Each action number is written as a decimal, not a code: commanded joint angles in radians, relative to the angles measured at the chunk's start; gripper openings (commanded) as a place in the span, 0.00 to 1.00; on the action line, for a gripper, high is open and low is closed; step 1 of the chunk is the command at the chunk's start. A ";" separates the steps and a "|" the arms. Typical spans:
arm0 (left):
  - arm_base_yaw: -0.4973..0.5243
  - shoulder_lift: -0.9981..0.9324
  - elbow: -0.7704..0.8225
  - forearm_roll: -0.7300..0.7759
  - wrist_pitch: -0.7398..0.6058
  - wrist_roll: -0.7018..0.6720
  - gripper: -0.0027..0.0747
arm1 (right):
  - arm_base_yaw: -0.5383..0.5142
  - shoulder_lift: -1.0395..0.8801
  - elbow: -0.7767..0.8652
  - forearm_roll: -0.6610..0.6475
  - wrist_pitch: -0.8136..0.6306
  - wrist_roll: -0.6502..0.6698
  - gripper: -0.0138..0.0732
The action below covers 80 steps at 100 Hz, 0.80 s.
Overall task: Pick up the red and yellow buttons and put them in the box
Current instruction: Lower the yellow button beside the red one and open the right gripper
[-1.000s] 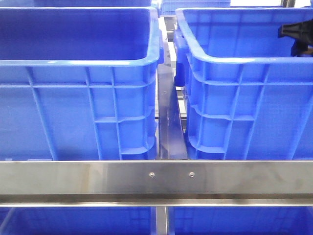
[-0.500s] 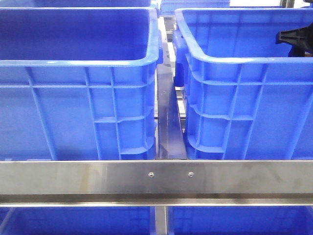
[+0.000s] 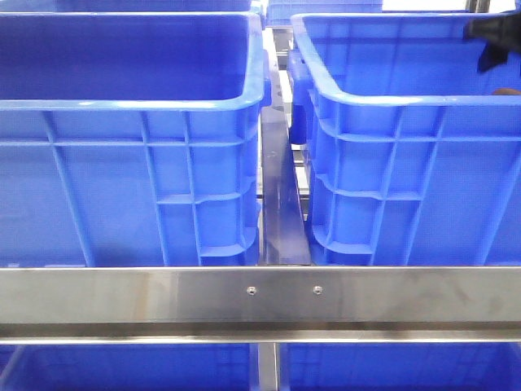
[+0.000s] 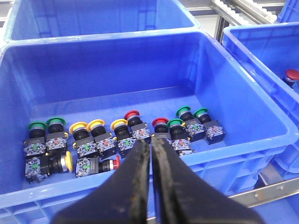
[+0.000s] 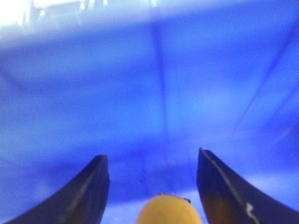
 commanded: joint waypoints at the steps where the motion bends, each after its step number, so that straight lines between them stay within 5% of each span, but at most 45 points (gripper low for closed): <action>1: 0.002 0.008 -0.026 -0.012 -0.075 -0.006 0.01 | -0.003 -0.118 0.004 -0.008 0.019 -0.002 0.67; 44: 0.002 0.008 -0.026 -0.012 -0.075 -0.006 0.01 | -0.003 -0.553 0.313 -0.008 0.165 -0.003 0.67; 80: 0.002 0.008 -0.026 -0.012 -0.075 -0.006 0.01 | -0.003 -0.953 0.563 -0.008 0.146 -0.003 0.67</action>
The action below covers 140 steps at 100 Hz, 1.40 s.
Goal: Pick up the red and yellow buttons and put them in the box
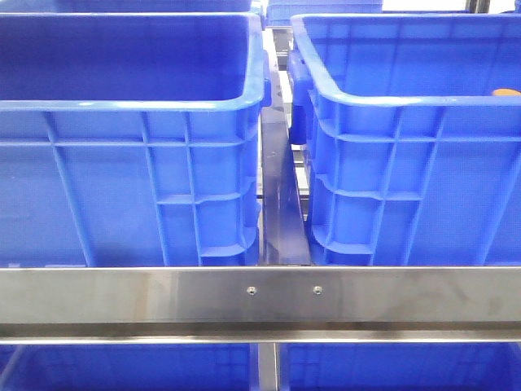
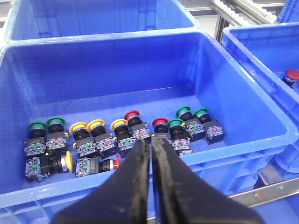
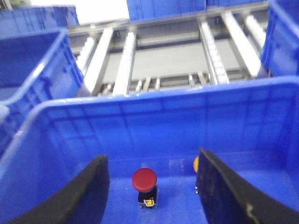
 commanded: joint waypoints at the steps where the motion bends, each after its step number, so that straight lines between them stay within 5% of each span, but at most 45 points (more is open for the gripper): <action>1: 0.002 0.008 -0.026 -0.012 -0.075 -0.006 0.01 | -0.003 -0.099 0.020 0.000 0.002 -0.003 0.67; 32: 0.002 0.008 -0.026 -0.012 -0.075 -0.006 0.01 | -0.003 -0.365 0.162 0.000 -0.009 -0.003 0.61; 75: 0.002 0.008 -0.026 -0.012 -0.075 -0.006 0.01 | -0.003 -0.432 0.196 0.000 0.004 -0.003 0.02; 140: 0.002 0.008 -0.026 -0.012 -0.075 -0.006 0.01 | -0.003 -0.432 0.196 0.000 0.011 -0.002 0.03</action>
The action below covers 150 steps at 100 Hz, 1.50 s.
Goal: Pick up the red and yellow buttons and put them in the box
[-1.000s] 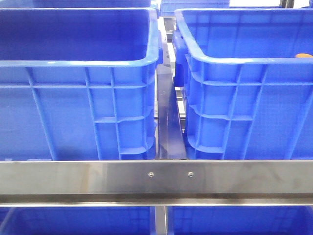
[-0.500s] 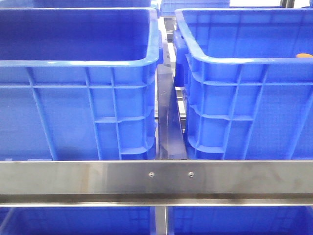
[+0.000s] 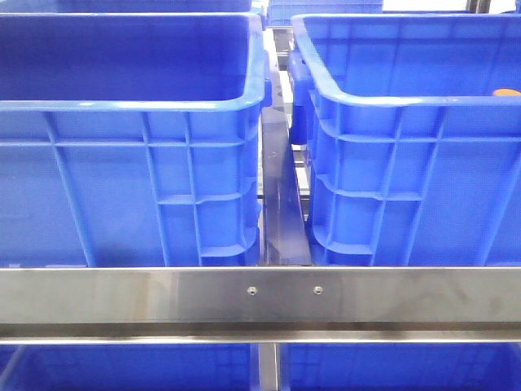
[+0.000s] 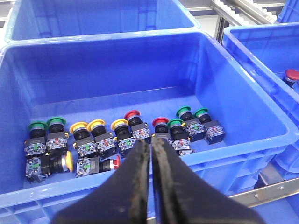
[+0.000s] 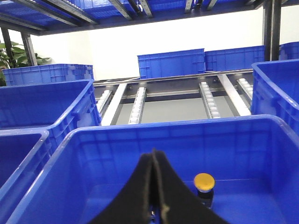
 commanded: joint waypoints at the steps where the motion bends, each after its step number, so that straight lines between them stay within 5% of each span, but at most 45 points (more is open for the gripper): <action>1: 0.002 0.008 -0.026 -0.012 -0.075 -0.006 0.01 | -0.003 0.000 -0.026 0.000 0.016 -0.004 0.03; 65: 0.002 0.001 -0.015 0.029 -0.099 -0.006 0.01 | -0.003 0.000 -0.026 0.000 0.016 -0.004 0.03; 150: 0.078 -0.381 0.650 0.145 -0.709 -0.006 0.01 | -0.003 0.000 -0.026 0.000 0.016 -0.004 0.03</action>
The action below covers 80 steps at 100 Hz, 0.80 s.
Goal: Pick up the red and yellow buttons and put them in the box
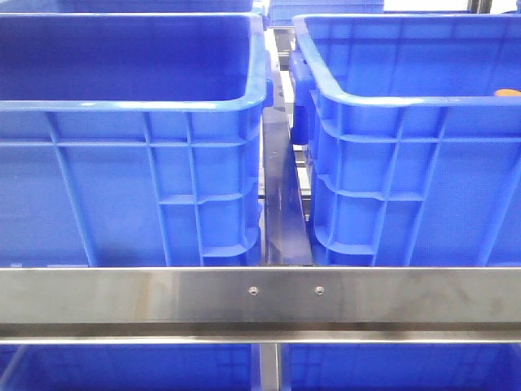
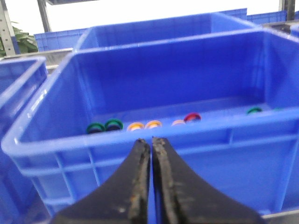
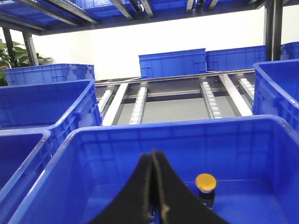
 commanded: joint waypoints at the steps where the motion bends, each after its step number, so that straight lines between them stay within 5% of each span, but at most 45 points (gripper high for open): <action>1: 0.004 -0.033 0.010 0.004 -0.141 -0.006 0.01 | -0.003 0.000 -0.026 0.000 0.014 -0.004 0.03; 80: 0.004 -0.033 0.058 0.016 -0.181 -0.026 0.01 | -0.003 0.000 -0.026 0.000 0.014 -0.004 0.03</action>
